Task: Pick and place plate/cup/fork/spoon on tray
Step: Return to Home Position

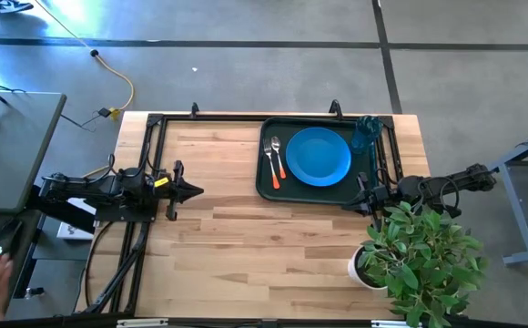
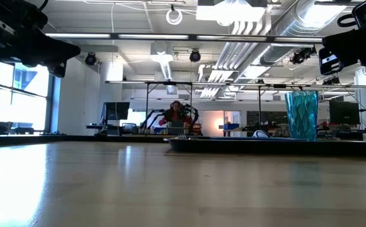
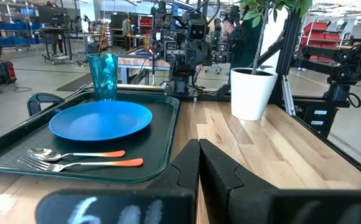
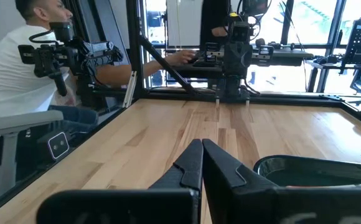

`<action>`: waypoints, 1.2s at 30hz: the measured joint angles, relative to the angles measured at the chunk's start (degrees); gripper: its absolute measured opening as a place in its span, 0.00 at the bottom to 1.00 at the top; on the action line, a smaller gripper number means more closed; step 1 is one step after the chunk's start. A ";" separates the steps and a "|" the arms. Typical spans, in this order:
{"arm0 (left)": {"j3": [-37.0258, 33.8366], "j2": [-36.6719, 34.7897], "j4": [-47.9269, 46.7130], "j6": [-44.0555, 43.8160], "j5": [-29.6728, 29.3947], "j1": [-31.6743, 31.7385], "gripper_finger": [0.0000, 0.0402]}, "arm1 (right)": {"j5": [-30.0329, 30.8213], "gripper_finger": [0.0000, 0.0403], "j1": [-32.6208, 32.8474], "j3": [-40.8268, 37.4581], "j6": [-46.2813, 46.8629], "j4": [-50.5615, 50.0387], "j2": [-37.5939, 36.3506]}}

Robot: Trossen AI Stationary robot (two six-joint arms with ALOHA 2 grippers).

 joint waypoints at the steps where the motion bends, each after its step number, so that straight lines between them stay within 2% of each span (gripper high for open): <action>1: 0.00 0.00 0.00 0.00 0.00 0.02 0.00 | 0.01 0.00 0.02 0.00 0.00 0.00 0.00; 36: 0.00 6.30 0.09 0.00 0.02 -1.34 0.00 | 0.00 0.00 0.00 0.00 0.00 0.00 0.00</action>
